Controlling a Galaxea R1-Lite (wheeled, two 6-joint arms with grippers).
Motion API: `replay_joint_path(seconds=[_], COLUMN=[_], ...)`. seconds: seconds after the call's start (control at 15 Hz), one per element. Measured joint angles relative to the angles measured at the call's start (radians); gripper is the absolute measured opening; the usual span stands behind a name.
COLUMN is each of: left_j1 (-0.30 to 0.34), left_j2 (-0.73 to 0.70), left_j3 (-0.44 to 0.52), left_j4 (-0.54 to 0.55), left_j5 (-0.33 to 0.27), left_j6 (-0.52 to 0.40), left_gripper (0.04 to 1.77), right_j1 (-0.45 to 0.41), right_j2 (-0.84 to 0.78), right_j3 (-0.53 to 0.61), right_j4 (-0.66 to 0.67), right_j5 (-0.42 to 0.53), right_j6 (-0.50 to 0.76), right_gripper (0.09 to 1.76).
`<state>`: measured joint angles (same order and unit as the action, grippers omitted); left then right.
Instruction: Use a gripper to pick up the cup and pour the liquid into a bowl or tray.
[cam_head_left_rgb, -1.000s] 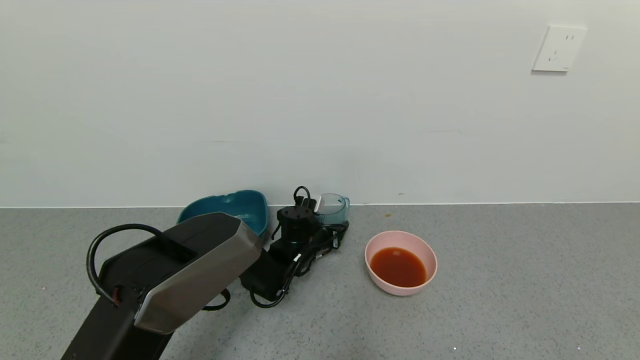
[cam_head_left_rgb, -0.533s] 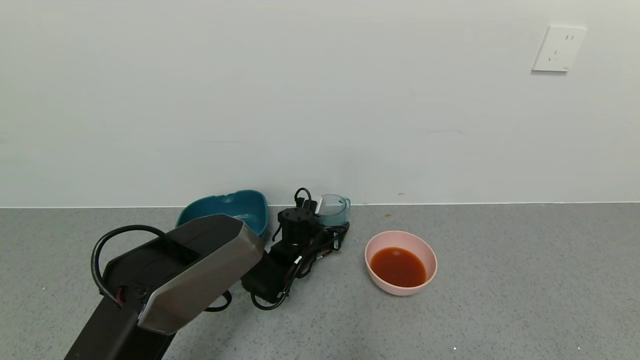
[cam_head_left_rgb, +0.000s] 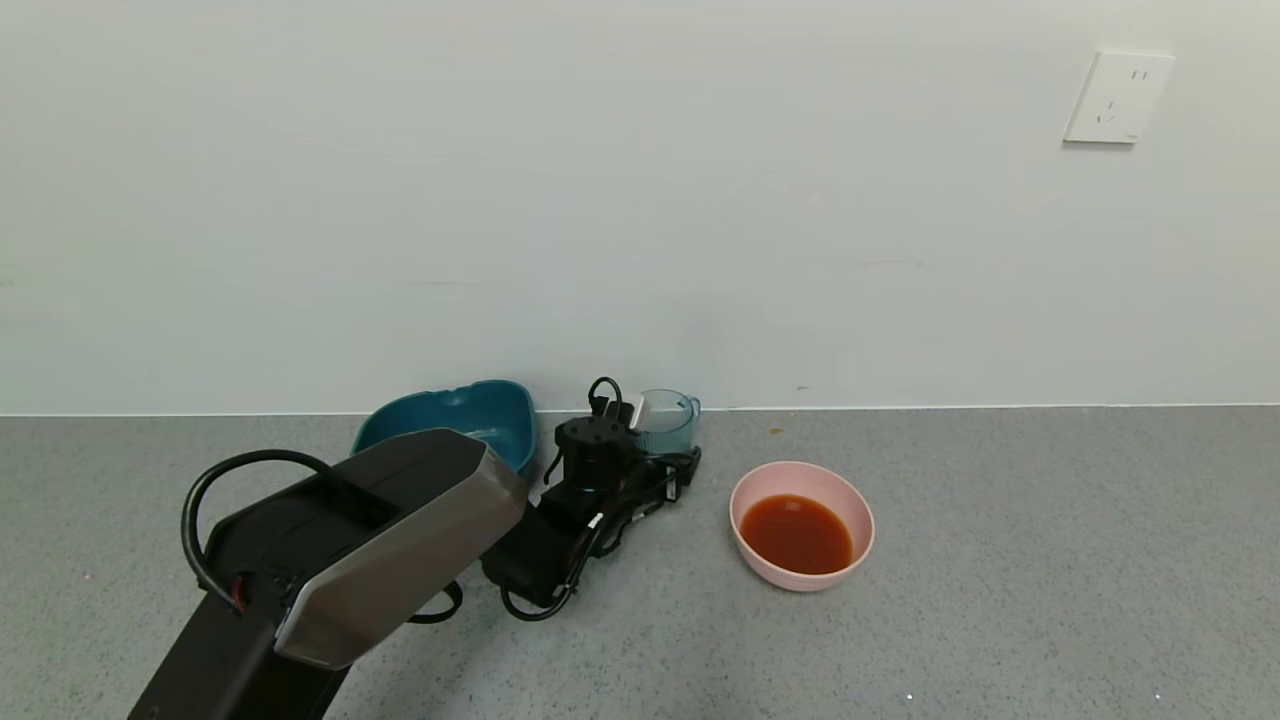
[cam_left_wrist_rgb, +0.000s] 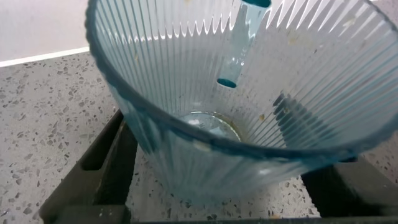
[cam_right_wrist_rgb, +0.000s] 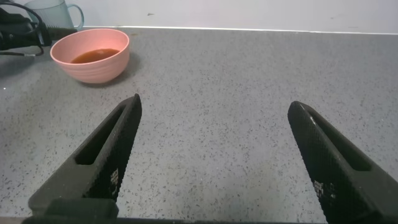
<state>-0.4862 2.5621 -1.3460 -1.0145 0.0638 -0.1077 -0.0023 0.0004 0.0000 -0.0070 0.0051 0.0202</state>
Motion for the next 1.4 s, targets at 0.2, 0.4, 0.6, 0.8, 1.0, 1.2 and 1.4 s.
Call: replay_joint_path(seconds=[0.2, 0.4, 0.6, 0.8, 1.0, 1.2, 1.4], left_j1=[-0.001, -0.002, -0.002, -0.003, -0.004, -0.007, -0.012], left_j2=[-0.006, -0.014, -0.026, -0.041, -0.08, -0.143, -0.245], left_j3=[0.008, 0.017, 0.029, 0.046, 0.1, 0.201, 0.319], left_j4=[0.006, 0.009, 0.013, 0.016, 0.012, 0.005, 0.003], left_j5=[0.001, 0.003, 0.013, 0.038, 0.041, 0.04, 0.039], left_j6=[-0.001, 0.0, 0.005, 0.025, 0.025, 0.024, 0.026], left_gripper=[1.61, 1.64, 1.67, 1.68, 1.69, 1.7, 1.7], right_j1=[0.0, 0.0, 0.0, 0.0, 0.0, 0.0, 0.0], right_j2=[0.0, 0.0, 0.0, 0.0, 0.0, 0.0, 0.0], right_j3=[0.0, 0.0, 0.0, 0.0, 0.0, 0.0, 0.0], right_j4=[0.0, 0.0, 0.0, 0.0, 0.0, 0.0, 0.0], right_j5=[0.001, 0.0, 0.0, 0.0, 0.0, 0.0, 0.0], right_j6=[0.0, 0.0, 0.0, 0.0, 0.0, 0.0, 0.0], right_gripper=[1.71, 1.71, 1.71, 1.71, 1.71, 1.71, 1.71])
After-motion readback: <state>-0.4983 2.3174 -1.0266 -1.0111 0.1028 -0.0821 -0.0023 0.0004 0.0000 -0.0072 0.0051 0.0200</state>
